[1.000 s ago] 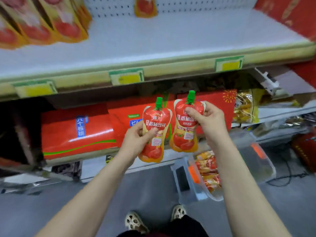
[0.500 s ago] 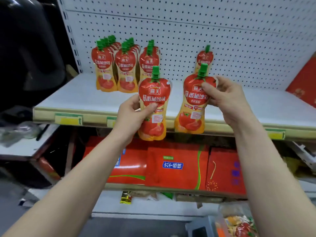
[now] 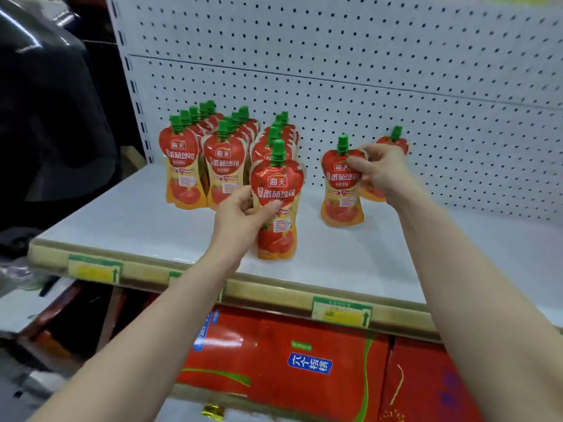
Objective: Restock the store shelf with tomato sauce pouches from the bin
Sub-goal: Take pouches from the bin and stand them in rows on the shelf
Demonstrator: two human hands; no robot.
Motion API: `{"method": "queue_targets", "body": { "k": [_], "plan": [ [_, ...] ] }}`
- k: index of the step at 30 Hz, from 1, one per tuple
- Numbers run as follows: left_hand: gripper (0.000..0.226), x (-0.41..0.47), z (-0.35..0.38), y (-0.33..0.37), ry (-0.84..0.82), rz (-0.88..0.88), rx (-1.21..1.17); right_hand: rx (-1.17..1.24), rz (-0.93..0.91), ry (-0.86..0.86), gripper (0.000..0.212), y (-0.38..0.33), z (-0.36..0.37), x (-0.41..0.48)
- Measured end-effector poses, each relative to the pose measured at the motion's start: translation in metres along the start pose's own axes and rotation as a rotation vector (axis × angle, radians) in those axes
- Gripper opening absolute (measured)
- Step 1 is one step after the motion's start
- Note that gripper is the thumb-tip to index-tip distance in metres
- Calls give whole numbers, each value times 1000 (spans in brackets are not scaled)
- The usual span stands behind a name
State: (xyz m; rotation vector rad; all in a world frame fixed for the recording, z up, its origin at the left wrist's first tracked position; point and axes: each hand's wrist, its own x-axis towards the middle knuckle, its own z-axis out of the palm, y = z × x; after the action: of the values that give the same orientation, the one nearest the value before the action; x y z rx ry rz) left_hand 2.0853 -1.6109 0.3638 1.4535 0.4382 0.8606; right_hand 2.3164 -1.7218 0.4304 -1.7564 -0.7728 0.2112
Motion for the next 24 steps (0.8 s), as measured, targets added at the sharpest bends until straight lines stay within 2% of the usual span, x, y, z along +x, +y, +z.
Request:
{"method": "queue_targets", "body": {
  "k": [4,9,13,17,22,24],
  "plan": [
    [21,21,14,-8,6,-50,55,54,27,6,13,22,21,56],
    [26,34,27,-18,42,-55,82,26,-2,0,16,45,43,113],
    [30,36,31,-22,56,-41,91,-19,-78,-16,7,51,53,137],
    [31,37,33,-22,48,-46,76,-72,-107,-18,9,58,55,149],
    [28,37,35,-22,48,-58,63,-178,-143,34,35,59,52,141],
    [28,36,35,-23,53,-59,51,-212,-165,109,45,54,47,129]
  ]
}}
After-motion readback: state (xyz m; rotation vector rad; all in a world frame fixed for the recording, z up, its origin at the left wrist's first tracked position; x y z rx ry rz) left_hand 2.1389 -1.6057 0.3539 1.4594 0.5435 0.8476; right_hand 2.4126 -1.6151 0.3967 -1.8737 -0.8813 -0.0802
